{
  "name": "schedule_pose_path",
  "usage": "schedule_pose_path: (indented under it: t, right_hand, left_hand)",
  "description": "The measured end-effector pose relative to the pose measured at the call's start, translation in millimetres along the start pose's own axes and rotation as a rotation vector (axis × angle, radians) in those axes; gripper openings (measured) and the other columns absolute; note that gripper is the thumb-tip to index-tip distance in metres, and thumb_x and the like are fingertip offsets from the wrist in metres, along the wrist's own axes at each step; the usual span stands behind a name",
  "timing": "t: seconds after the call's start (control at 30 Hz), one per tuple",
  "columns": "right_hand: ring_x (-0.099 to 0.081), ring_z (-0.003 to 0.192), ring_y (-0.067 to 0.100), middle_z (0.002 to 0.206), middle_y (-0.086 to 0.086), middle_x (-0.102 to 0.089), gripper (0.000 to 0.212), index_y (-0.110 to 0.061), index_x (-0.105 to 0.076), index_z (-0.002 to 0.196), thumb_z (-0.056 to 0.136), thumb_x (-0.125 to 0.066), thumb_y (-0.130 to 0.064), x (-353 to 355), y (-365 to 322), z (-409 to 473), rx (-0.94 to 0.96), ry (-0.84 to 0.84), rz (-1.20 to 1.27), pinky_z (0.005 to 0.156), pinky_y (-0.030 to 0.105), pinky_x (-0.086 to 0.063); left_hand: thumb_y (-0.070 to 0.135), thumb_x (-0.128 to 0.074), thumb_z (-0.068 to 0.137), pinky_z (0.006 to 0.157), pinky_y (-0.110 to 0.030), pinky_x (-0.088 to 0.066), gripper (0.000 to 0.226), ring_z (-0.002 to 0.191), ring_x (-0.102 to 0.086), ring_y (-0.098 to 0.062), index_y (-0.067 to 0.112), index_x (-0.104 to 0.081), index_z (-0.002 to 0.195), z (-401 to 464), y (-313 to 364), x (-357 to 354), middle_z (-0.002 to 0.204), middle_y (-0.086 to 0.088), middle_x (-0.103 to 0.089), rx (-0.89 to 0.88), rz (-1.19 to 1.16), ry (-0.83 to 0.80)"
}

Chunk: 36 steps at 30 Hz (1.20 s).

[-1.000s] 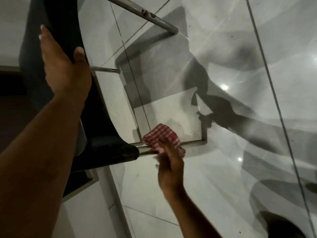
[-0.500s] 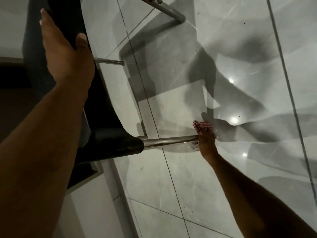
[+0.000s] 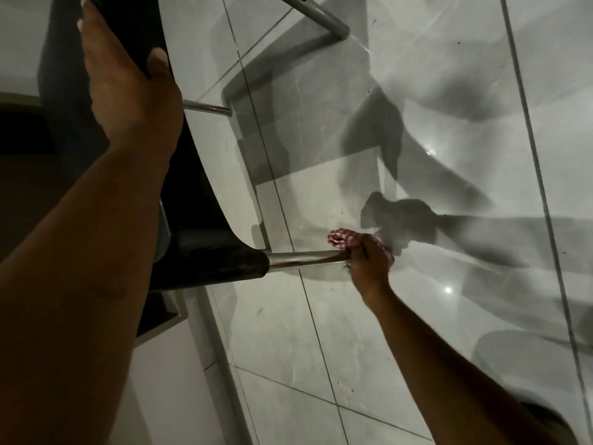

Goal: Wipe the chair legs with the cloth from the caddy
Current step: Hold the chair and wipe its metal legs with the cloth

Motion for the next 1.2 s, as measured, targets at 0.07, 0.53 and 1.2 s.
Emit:
schedule_pose_path:
  t: [0.07, 0.53, 1.2]
  right_hand:
    - [-0.064, 0.118, 0.038, 0.119, 0.024, -0.070, 0.029, 0.002, -0.069, 0.113, 0.103, -0.044, -0.009, -18, -19, -25, 0.046, -0.043, 0.002, 0.109, 0.053, -0.046]
    - [-0.065, 0.119, 0.031, 0.119, 0.008, -0.074, 0.052, -0.016, -0.072, 0.112, 0.098, -0.028, -0.039, -15, -39, -26, 0.271, -0.251, -0.445, 0.114, 0.053, -0.037]
    - [-0.025, 0.154, 0.027, 0.158, 0.016, -0.039, 0.054, -0.006, -0.037, 0.149, 0.104, -0.028, -0.034, -80, -105, -154, 0.628, 0.166, -0.241, 0.123, 0.051, -0.029]
  left_hand:
    - [0.059, -0.047, 0.086, 0.110, -0.041, -0.044, 0.073, 0.136, -0.046, -0.021, 0.027, -0.030, 0.149, -5, 4, 3, 0.151, 0.000, -0.044, -0.003, 0.009, 0.011]
    - [0.028, -0.053, 0.097, 0.122, -0.051, -0.023, 0.072, 0.152, -0.018, -0.029, 0.018, -0.012, 0.156, -26, 34, 13, 0.165, -0.006, -0.019, -0.163, 0.031, -0.022]
    - [0.036, -0.051, 0.096, 0.116, -0.047, -0.036, 0.064, 0.146, -0.033, -0.028, 0.021, -0.024, 0.152, -23, 32, 14, 0.158, -0.004, -0.035, -0.153, 0.053, -0.001]
Point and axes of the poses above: each hand's wrist, its own z-axis towards the middle knuckle, its own x-axis out of the back of the hand, y = z × x, the point moved 7 cm from there along z, towards the middle knuckle
